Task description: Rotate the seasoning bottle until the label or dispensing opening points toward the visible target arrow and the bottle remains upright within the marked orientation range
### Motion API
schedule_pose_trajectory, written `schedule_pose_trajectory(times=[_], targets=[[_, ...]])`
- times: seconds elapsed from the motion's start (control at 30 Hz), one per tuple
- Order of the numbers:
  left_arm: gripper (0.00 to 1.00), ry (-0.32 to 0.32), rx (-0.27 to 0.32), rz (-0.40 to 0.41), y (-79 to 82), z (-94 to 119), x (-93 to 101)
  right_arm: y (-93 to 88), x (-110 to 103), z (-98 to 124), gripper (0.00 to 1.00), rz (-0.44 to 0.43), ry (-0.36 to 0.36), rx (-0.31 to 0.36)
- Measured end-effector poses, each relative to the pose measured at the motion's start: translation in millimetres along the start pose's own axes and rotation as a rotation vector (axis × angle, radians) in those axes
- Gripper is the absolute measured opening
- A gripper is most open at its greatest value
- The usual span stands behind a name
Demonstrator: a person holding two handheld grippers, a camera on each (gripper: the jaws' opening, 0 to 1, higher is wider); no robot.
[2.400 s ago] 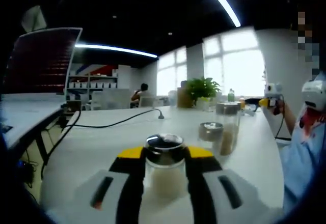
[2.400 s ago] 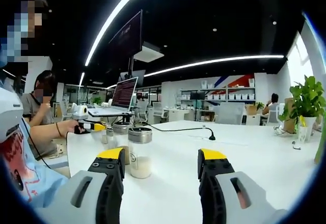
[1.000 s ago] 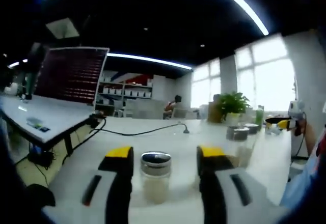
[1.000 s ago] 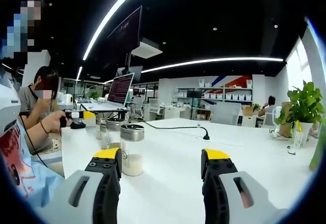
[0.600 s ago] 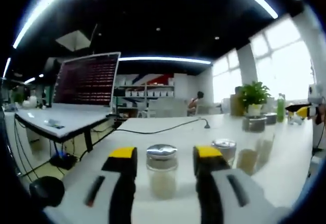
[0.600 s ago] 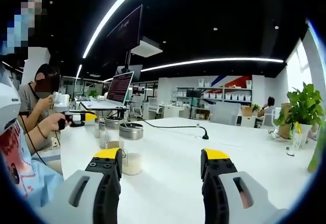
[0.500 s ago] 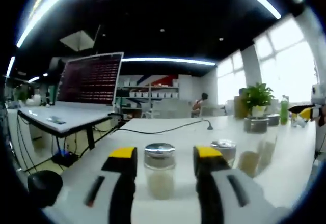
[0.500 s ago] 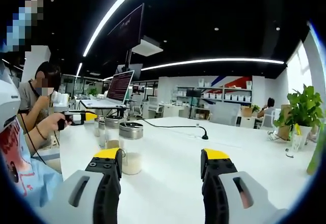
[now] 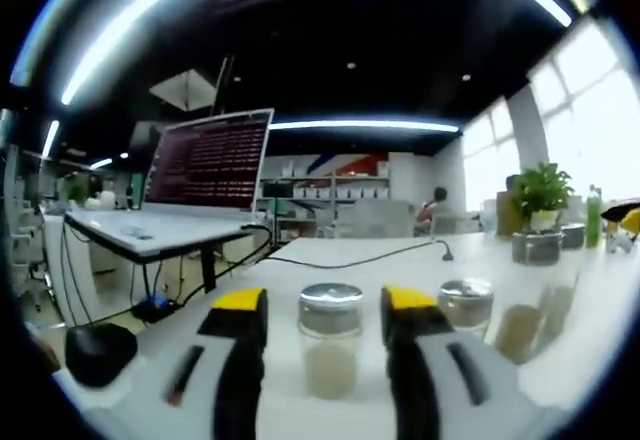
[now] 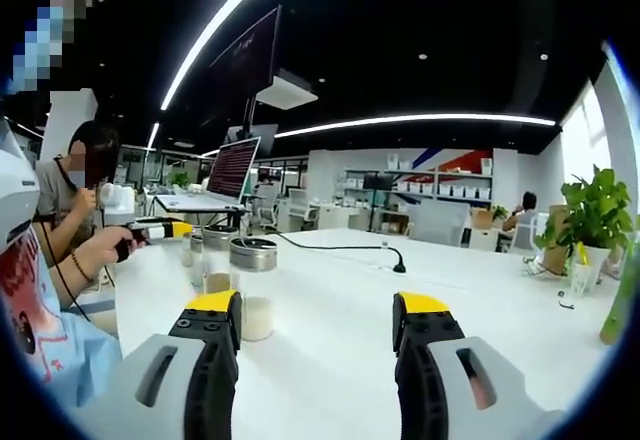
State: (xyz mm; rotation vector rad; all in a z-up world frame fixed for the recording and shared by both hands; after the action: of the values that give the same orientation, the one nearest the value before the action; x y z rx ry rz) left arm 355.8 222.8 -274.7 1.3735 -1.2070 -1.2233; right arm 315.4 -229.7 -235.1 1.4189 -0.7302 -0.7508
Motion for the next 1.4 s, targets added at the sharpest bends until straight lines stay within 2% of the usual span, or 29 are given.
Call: schedule_pose_trajectory(times=[0.27,0.4,0.57,0.67,0.77,0.97,1.07,1.4], targets=[[0.47,0.023,-0.009,0.026,-3.5,-4.9,2.8,5.4,-0.9,16.2,0.63,0.015,-0.035,0.017],[0.49,0.004,-0.023,0.029,-4.4,-10.3,1.9,5.8,-0.5,20.8,0.63,0.017,-0.049,0.017],[0.47,0.006,-0.038,0.041,-5.5,-17.6,3.4,6.5,-0.9,20.5,0.62,0.02,-0.061,0.018],[0.46,0.018,-0.04,0.011,-7.3,-20.5,3.3,5.8,-3.3,18.3,0.62,0.02,-0.053,0.016],[0.45,0.005,-0.047,0.043,-10.8,-23.4,1.5,3.5,-5.2,17.8,0.62,0.022,-0.047,0.006],[0.41,-0.005,-0.058,0.049,-13.7,-25.3,1.5,2.2,-4.5,21.4,0.61,0.019,-0.061,0.002],[0.36,-0.004,-0.051,0.047,-14.1,-24.7,-0.4,2.0,-5.2,22.4,0.6,0.027,-0.062,0.002],[0.35,-0.026,-0.032,0.048,-16.9,-19.0,-3.1,-1.5,-9.2,21.9,0.6,0.027,-0.05,-0.012]])
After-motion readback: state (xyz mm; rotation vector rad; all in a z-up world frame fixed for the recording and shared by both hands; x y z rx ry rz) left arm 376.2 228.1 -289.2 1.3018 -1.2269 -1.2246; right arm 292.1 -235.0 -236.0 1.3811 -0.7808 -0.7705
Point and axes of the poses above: the point that each gripper's makers call its tool centre point, and the gripper's own axes: z roughly backward along the fingers, x roughly to its right, y roughly out of its top, the point moved 10 cm from there along z, roughly backward along the fingers, and after that the axes turned 7 degrees about -z, right-handed, at the moved point
